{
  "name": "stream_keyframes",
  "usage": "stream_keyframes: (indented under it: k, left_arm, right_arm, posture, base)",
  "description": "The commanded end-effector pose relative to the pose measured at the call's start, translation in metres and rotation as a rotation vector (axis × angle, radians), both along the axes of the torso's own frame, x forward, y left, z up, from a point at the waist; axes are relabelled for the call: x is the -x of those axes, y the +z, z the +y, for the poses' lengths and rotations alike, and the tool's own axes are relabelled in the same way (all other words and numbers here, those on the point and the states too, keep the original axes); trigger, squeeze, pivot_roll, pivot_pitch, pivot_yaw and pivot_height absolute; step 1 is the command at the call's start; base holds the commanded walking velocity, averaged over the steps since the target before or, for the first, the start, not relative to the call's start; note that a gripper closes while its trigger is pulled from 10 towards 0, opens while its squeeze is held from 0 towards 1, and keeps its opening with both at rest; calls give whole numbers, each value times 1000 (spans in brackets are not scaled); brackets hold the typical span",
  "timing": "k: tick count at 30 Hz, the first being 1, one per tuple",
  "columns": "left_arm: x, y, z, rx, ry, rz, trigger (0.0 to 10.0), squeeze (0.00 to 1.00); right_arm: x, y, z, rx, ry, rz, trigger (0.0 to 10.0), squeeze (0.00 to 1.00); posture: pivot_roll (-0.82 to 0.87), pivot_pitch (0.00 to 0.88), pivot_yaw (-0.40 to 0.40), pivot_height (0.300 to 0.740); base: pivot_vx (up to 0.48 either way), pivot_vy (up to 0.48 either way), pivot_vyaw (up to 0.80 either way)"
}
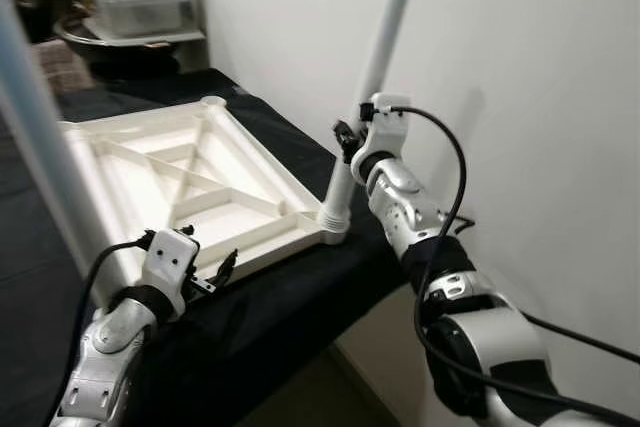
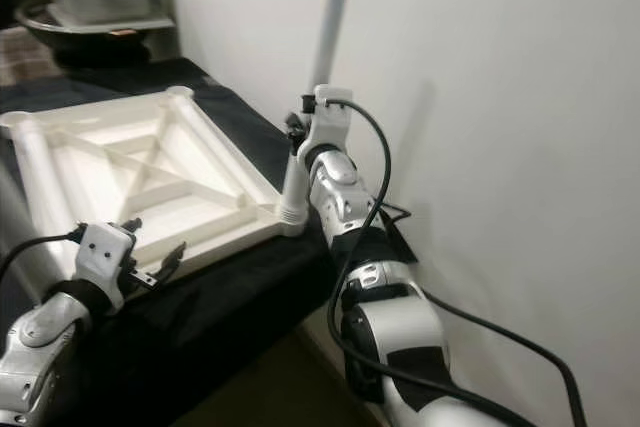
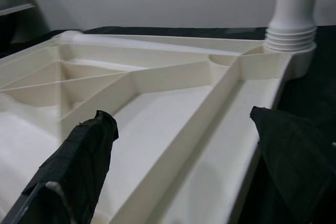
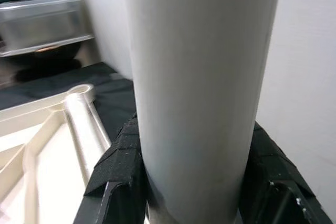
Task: Building children table
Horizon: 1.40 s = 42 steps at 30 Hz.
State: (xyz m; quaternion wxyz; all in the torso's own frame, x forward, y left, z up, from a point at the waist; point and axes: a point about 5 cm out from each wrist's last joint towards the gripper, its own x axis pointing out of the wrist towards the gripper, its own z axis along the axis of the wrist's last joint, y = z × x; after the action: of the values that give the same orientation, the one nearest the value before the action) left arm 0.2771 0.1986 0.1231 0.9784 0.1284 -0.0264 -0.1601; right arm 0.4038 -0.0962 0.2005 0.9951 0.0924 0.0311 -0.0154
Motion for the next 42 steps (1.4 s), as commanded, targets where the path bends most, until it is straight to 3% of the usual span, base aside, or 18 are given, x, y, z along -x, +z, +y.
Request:
stream_keyframes:
  k: [1,6,7,10,17,21,23,24,26,27,29,30,34,36,37,38,40,42]
  left_arm:
    - [-2,0,2,-9,8,-3,10000,0]
    - [-2,0,3,-9,8,-2,10000,0]
    - [-2,0,3,-8,8,-2,10000,0]
    - [-2,-1,1,-4,8,-1,10000,0]
    - [-1,-3,0,1,6,3,10000,0]
    - [-2,-2,0,-1,3,2,10000,0]
    - [-2,-2,0,-1,3,2,10000,0]
    - [-3,-2,0,-1,3,1,10000,0]
    - [-3,-2,0,-2,3,0,10000,0]
    - [-3,-2,0,-1,4,0,10000,0]
    - [-3,-2,0,-1,4,0,10000,0]
    - [-2,-2,0,0,4,0,10000,0]
    - [-1,-2,0,3,6,2,10000,0]
    - [-1,-2,0,3,6,2,10000,0]
    - [-2,-2,-1,3,5,2,10000,0]
    - [-2,-2,-1,3,5,2,10000,0]
    - [-2,-1,-1,4,2,0,10000,0]
    - [-3,-1,-1,4,2,-1,10000,0]
  right_arm:
    - [12,-54,-20,-17,-127,222,0,0]
    - [18,-57,-5,13,-55,216,0,0]
    - [19,-56,5,16,30,201,10000,0]
    - [20,-44,15,10,129,131,10000,0]
    - [12,-19,9,20,172,28,10000,0]
    - [7,15,-2,2,254,-147,10000,0]
    - [7,15,-2,2,254,-147,10000,0]
    - [5,21,-6,36,264,-166,10000,1000]
    - [3,25,-11,68,274,-170,10000,1000]
    - [1,28,-14,79,293,-159,10000,820]
    - [1,28,-14,79,293,-159,10000,820]
    - [0,32,-15,83,329,-164,10000,0]
    - [6,49,-6,31,631,-235,10000,0]
    - [6,49,-6,31,631,-235,10000,0]
    - [9,52,-6,60,742,-262,10000,0]
    - [9,52,-6,60,742,-262,10000,0]
    - [12,45,-9,149,950,-229,10000,0]
    - [12,40,-10,177,1006,-199,10000,0]
  posture:
    - [52,0,-108,740]
    - [43,0,-108,740]
    - [42,0,-108,740]
    - [40,0,-109,740]
    - [37,0,-109,740]
    - [36,0,-105,740]
    - [36,0,-105,740]
    - [36,0,-105,740]
    - [35,0,-111,740]
    - [35,0,-111,740]
    - [35,0,-111,740]
    - [41,0,-116,740]
    - [42,0,-117,740]
    - [42,0,-117,740]
    - [44,0,-117,740]
    - [44,0,-117,740]
    - [44,0,-117,740]
    - [47,0,-123,740]
  base:
    - [0,0,0]
    - [0,0,0]
    - [0,0,0]
    - [0,0,0]
    - [0,0,0]
    - [0,0,0]
    - [0,0,0]
    - [0,0,0]
    - [0,0,0]
    - [0,0,0]
    - [0,0,0]
    - [0,0,0]
    - [0,0,0]
    - [0,0,0]
    - [0,0,0]
    - [0,0,0]
    - [0,0,0]
    - [0,0,0]
